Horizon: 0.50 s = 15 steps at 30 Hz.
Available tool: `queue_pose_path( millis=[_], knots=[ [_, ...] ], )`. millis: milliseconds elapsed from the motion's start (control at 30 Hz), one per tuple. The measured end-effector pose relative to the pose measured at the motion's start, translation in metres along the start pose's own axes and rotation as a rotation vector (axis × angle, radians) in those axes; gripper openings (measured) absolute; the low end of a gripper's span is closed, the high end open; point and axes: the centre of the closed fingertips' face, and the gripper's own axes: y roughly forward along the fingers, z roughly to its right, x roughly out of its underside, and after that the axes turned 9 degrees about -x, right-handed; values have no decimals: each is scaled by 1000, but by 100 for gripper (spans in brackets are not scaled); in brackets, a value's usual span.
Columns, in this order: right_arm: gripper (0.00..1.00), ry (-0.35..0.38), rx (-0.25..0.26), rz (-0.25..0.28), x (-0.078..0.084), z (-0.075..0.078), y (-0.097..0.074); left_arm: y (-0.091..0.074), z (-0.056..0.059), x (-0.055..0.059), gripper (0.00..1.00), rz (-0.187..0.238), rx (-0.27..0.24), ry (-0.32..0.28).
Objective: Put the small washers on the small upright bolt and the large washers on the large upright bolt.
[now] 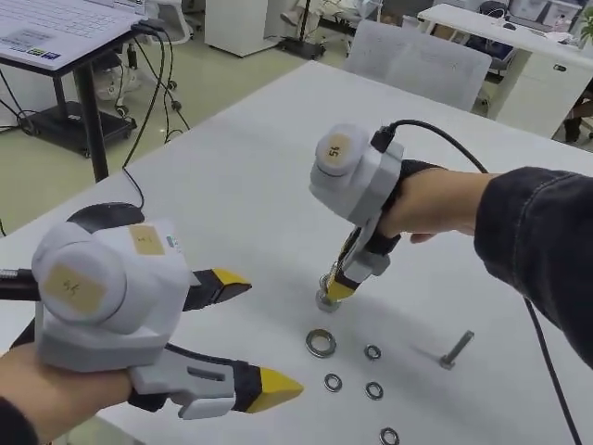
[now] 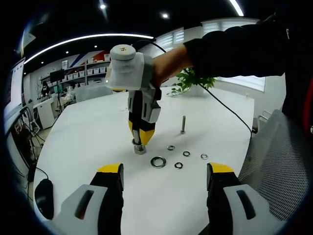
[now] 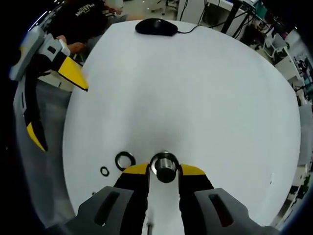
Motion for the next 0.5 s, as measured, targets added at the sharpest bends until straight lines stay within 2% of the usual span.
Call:
queue_pose_path(
  millis=[233,500],
  knots=[
    [23,11,-3,-2,2,4,9,0,0,0,68,-1,0,-3],
    [23,15,-10,-4,5,1,17,-1,0,1,68,-3,-3,-8]
  ],
)
